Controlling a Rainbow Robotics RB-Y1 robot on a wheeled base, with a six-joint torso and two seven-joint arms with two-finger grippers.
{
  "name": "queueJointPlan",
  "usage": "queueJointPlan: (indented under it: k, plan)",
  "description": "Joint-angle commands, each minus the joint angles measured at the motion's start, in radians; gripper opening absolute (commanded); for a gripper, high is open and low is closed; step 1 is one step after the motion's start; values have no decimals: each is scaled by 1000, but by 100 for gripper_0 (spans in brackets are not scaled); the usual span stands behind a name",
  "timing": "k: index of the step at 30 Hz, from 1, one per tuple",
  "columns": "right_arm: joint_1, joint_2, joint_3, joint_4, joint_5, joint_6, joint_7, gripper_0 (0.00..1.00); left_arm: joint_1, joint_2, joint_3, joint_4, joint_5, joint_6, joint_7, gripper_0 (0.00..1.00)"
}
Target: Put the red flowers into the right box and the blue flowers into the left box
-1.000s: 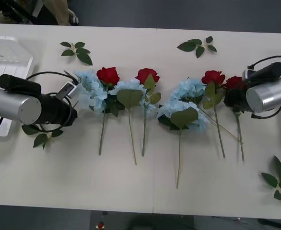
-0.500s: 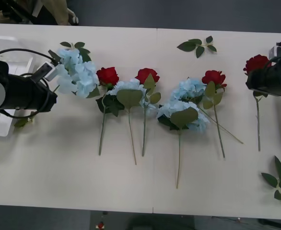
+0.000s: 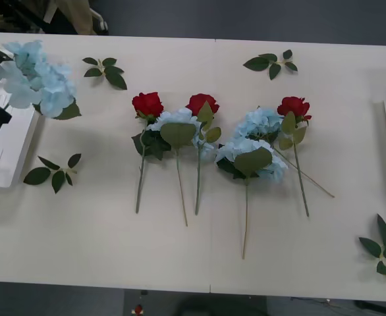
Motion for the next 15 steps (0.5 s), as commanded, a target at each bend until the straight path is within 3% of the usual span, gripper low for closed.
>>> queueJointPlan:
  k: [1, 11, 15]
  plan:
    - [-16, -75, -22, 73, -21, -64, 120, 0, 9, 76, 13, 70, 9, 4, 45, 0]
    - [-18, -125, -19, 319, -23, -219, 355, 0, 4, 76, 13, 314, -45, 16, 42, 0]
    - [-21, -125, -17, 411, 22, -316, 421, 0, -3, 39, 13, 405, -166, -26, 44, 0]
